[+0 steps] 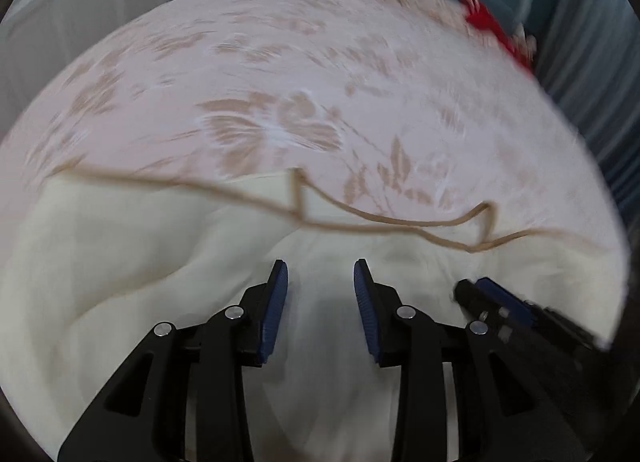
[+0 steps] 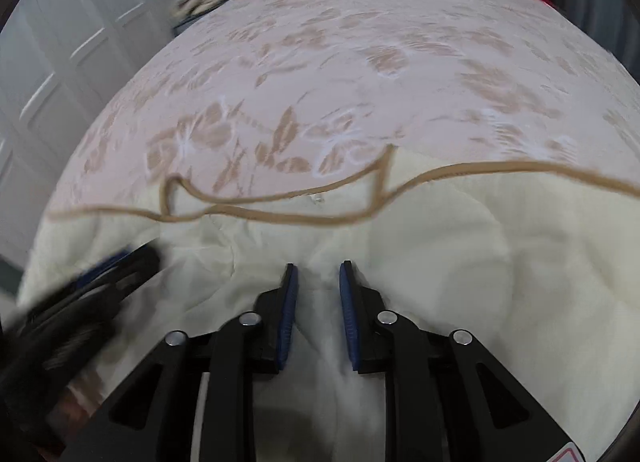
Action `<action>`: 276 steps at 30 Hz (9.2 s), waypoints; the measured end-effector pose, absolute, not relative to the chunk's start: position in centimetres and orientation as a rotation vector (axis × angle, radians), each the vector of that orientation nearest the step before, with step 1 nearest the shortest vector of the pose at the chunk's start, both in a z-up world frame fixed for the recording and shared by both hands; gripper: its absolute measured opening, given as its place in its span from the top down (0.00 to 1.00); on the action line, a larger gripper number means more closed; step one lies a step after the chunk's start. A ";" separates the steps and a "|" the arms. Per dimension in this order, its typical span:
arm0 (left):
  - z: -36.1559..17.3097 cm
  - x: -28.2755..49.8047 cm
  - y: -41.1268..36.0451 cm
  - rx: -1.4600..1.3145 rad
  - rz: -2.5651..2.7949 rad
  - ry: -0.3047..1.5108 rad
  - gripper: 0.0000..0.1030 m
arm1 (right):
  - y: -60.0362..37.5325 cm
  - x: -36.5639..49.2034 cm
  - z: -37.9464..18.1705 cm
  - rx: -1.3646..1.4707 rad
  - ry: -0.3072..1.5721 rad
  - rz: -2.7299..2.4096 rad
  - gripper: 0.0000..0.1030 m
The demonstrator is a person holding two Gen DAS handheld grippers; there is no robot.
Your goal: Fold large clothes
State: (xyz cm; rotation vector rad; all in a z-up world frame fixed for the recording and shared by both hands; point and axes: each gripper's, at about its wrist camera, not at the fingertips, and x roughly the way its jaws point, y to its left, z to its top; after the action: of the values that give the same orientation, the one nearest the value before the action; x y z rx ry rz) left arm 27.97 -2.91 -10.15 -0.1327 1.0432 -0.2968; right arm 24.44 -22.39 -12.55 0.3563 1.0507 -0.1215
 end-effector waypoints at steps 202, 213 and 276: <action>-4.8 8.1 -21.1 0.315 -0.390 1.067 0.18 | -38.3 -3.2 -7.4 0.607 1.018 -0.308 0.45; -5.4 9.2 -15.0 0.139 -0.385 1.160 0.11 | -39.3 -2.7 -9.9 0.724 1.056 -0.316 0.19; 7.2 10.4 -2.5 0.150 -0.477 0.746 0.50 | -19.6 5.7 4.1 0.215 0.790 -0.097 0.69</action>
State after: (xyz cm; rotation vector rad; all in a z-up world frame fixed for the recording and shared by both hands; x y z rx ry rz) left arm 10.35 -2.52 7.22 0.1495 0.7462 -0.4772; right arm 5.71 -19.63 4.07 0.2152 0.7901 -0.0968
